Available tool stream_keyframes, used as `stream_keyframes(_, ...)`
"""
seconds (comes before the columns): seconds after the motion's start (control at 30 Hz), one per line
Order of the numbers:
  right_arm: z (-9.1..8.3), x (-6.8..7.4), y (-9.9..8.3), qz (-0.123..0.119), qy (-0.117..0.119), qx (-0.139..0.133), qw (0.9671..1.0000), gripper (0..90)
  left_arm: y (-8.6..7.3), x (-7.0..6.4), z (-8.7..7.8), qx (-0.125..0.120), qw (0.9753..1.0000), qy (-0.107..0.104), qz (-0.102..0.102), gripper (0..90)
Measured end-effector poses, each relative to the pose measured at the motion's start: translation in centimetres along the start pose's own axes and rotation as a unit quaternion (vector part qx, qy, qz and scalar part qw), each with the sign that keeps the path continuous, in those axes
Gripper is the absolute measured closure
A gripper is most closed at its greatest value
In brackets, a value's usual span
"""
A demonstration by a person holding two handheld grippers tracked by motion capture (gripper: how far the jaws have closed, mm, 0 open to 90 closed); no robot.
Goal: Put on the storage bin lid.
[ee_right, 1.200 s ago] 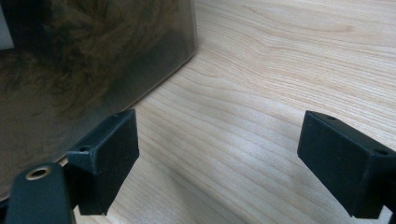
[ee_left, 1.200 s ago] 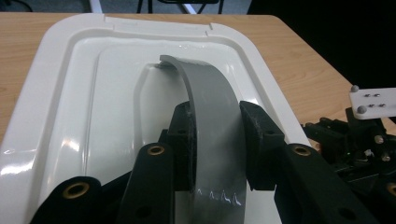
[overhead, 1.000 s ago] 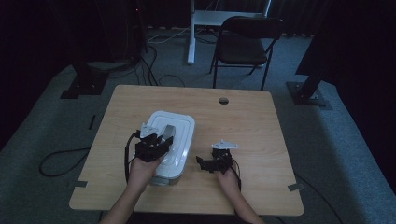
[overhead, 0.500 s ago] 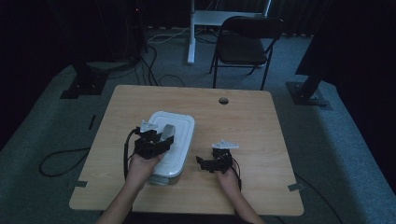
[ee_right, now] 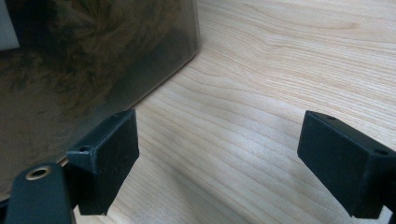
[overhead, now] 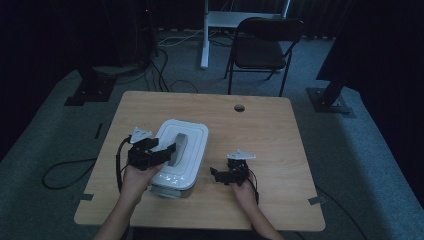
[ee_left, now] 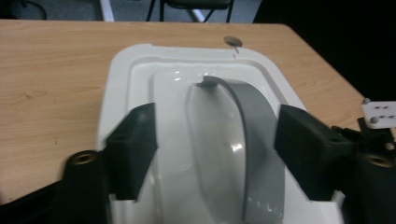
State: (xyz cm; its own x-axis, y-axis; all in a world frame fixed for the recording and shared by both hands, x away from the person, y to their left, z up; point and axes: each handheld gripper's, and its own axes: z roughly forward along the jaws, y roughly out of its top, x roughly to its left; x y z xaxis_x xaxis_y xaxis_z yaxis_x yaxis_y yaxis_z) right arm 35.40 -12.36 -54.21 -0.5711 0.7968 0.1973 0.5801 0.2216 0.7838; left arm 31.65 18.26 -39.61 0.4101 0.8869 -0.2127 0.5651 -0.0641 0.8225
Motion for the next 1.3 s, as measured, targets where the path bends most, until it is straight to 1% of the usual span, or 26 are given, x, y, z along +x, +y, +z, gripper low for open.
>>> stream_keyframes(0.03, 0.0, 0.0, 0.0, -0.001, 0.0, 0.001, 1.0, 12.1, 0.0, 0.3, -0.2, 0.0, 0.9999, -0.01, -0.005, 29.5)
stream_keyframes(0.07, 0.0, 0.0, 0.0, -0.001, 0.0, 0.0, 1.0, 12.1, 0.0, 0.3, -0.2, 0.0, 0.9999, -0.01, -0.005, 29.1)
stream_keyframes(0.13, 0.1, 0.0, 0.0, -0.002, -0.001, 0.002, 1.0, 12.1, -0.1, 0.9, -0.7, -0.011, 0.9998, -0.015, -0.005, 26.2)
stream_keyframes(0.17, 0.1, 0.1, 0.0, -0.002, -0.001, 0.002, 1.0, 12.1, -0.2, 1.0, -0.8, -0.012, 0.9997, -0.019, 0.001, 23.6)
stream_keyframes(0.2, 0.0, 0.1, 0.0, -0.002, -0.001, 0.001, 1.0, 12.1, -0.3, 1.1, -0.9, -0.013, 0.9997, -0.017, 0.016, 17.9)
stream_keyframes(0.23, 0.0, 0.1, 0.1, -0.003, -0.002, 0.001, 1.0, 12.1, -0.4, 1.1, -0.9, -0.011, 0.9995, -0.004, 0.029, 17.7)
stream_keyframes(0.27, 0.0, 0.1, 0.1, -0.003, -0.001, 0.001, 1.0, 12.1, -0.6, 1.3, -0.9, -0.011, 0.9993, 0.005, 0.036, 17.6)
stream_keyframes(0.3, 0.0, 0.0, 0.1, -0.002, 0.0, 0.001, 1.0, 12.1, -0.6, 1.3, -0.9, -0.011, 0.9993, 0.005, 0.036, 17.6)
stream_keyframes(0.33, 0.0, 0.0, 0.1, -0.002, 0.0, 0.001, 1.0, 12.1, -0.8, 1.8, -0.8, -0.012, 0.9988, 0.01, 0.046, 16.2)
stream_keyframes(0.37, 0.0, 0.0, 0.1, -0.002, 0.0, 0.0, 1.0, 12.1, -0.9, 2.1, -0.7, -0.009, 0.9984, 0.005, 0.055, 9.6)
stream_keyframes(0.4, 0.0, 0.0, 0.1, -0.002, 0.0, 0.0, 1.0, 12.1, -1.0, 2.3, -0.7, -0.002, 0.9981, 0.005, 0.061, 3.5)
stream_keyframes(0.43, 0.0, 0.0, 0.2, -0.002, 0.0, 0.0, 1.0, 12.1, -1.1, 2.5, -0.7, -0.003, 0.9982, 0.008, 0.059, 0.6)
stream_keyframes(0.57, 0.0, 0.0, 0.2, -0.003, 0.0, 0.002, 1.0, 12.1, -1.4, 3.9, -1.1, -0.011, 0.9989, 0.019, 0.042, 0.4)
stream_keyframes(0.67, 0.0, -0.1, 0.1, -0.003, 0.0, 0.003, 1.0, 12.1, -1.7, 5.1, -1.4, -0.022, 0.9987, 0.034, 0.031, 0.2)
stream_keyframes(0.7, 0.0, 0.0, 0.2, -0.004, 0.0, 0.004, 1.0, 12.1, -1.8, 5.6, -1.5, -0.023, 0.998, 0.05, 0.031, 0.2)
stream_keyframes(0.73, 0.0, 0.0, 0.2, -0.004, 0.0, 0.004, 1.0, 12.1, -1.8, 5.6, -1.5, -0.023, 0.998, 0.05, 0.031, 0.3)
stream_keyframes(0.77, 0.0, 0.0, 0.2, -0.003, 0.001, 0.005, 1.0, 12.1, -2.0, 6.0, -1.4, -0.023, 0.9976, 0.058, 0.029, 0.3)
stream_keyframes(0.8, 0.0, -0.1, 0.2, -0.003, 0.001, 0.006, 1.0, 12.1, -2.3, 6.9, -1.3, -0.017, 0.9966, 0.077, 0.026, 0.3)
stream_keyframes(0.97, -0.1, -0.1, 0.2, -0.004, 0.0, 0.004, 1.0, 12.1, -3.5, 9.6, -0.8, -0.02, 0.9946, 0.102, -0.003, 0.3)
stream_keyframes(1.03, 0.0, -0.1, 0.2, -0.002, -0.001, 0.005, 1.0, 12.1, -4.0, 10.5, -0.5, -0.018, 0.9929, 0.117, -0.007, 0.3)
stream_keyframes(1.07, 0.0, -0.1, 0.2, -0.003, 0.0, 0.005, 1.0, 12.1, -4.0, 10.5, -0.5, -0.018, 0.9929, 0.117, -0.007, 0.3)
stream_keyframes(1.1, 0.0, -0.1, 0.2, -0.004, 0.0, 0.005, 1.0, 12.1, -4.6, 11.4, -0.1, -0.012, 0.9912, 0.131, -0.015, 0.3)
stream_keyframes(1.13, 0.0, -0.1, 0.2, -0.004, -0.001, 0.005, 1.0, 12.1, -5.0, 11.7, 0.2, -0.015, 0.991, 0.132, -0.016, 0.3)
stream_keyframes(1.2, 0.0, -0.1, 0.2, -0.004, 0.001, 0.002, 1.0, 12.1, -5.8, 12.4, 0.9, -0.007, 0.9905, 0.137, -0.013, 0.3)
stream_keyframes(1.27, 0.0, -0.1, 0.3, -0.003, 0.0, 0.001, 1.0, 12.1, -6.0, 12.5, 1.2, -0.005, 0.9903, 0.138, -0.011, 0.3)
stream_keyframes(1.3, 0.0, -0.1, 0.3, -0.004, 0.001, -0.002, 1.0, 12.1, -6.7, 12.9, 1.9, 0.002, 0.9901, 0.14, -0.012, 0.3)
